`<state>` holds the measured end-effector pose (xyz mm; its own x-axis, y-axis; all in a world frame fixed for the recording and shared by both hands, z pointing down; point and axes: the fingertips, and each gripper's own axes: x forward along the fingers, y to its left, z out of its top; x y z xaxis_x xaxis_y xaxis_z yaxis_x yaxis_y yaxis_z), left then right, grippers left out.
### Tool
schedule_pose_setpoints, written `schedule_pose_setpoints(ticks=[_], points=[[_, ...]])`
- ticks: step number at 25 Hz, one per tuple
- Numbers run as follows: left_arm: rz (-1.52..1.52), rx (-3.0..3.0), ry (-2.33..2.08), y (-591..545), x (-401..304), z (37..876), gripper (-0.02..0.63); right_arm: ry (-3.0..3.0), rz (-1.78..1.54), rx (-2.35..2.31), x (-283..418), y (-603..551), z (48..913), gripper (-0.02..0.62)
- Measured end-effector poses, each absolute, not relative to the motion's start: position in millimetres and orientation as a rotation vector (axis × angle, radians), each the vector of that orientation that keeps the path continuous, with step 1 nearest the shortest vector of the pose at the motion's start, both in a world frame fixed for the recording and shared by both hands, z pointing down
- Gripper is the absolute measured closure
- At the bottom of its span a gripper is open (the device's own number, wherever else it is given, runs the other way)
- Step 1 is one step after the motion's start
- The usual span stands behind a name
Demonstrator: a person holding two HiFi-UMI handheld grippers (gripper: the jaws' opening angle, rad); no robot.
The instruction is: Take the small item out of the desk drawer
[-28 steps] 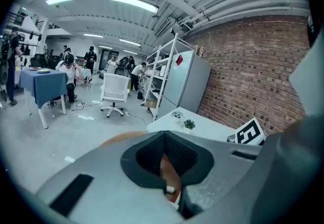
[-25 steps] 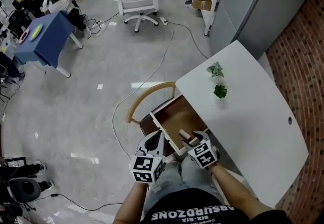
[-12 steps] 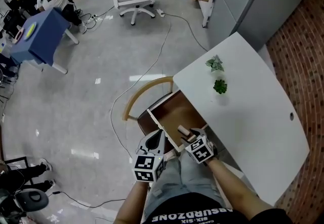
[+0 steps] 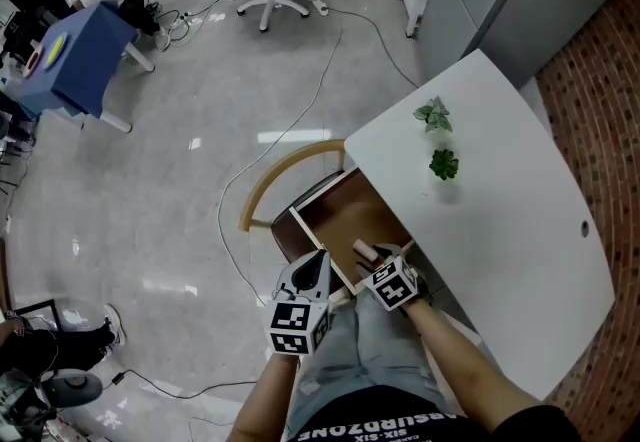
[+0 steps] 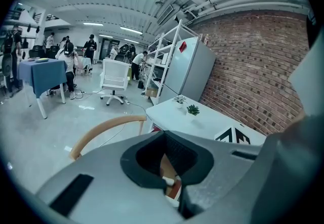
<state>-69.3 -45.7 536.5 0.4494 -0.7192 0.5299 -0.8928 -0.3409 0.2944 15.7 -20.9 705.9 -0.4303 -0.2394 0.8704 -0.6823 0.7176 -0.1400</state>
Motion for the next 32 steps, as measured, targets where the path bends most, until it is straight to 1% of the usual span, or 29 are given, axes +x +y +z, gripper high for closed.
schedule_pose_setpoints(ticks=[18, 32], points=[[0.504, 2.155, -1.287, -55, -56, 579, 0.6, -1.92, 0.625, 0.619, 22, -32, 778, 0.38], [0.548, 2.109, -1.284, -52, -67, 606, 0.6, -1.849, 0.613, 0.543, 19, -36, 823, 0.38]])
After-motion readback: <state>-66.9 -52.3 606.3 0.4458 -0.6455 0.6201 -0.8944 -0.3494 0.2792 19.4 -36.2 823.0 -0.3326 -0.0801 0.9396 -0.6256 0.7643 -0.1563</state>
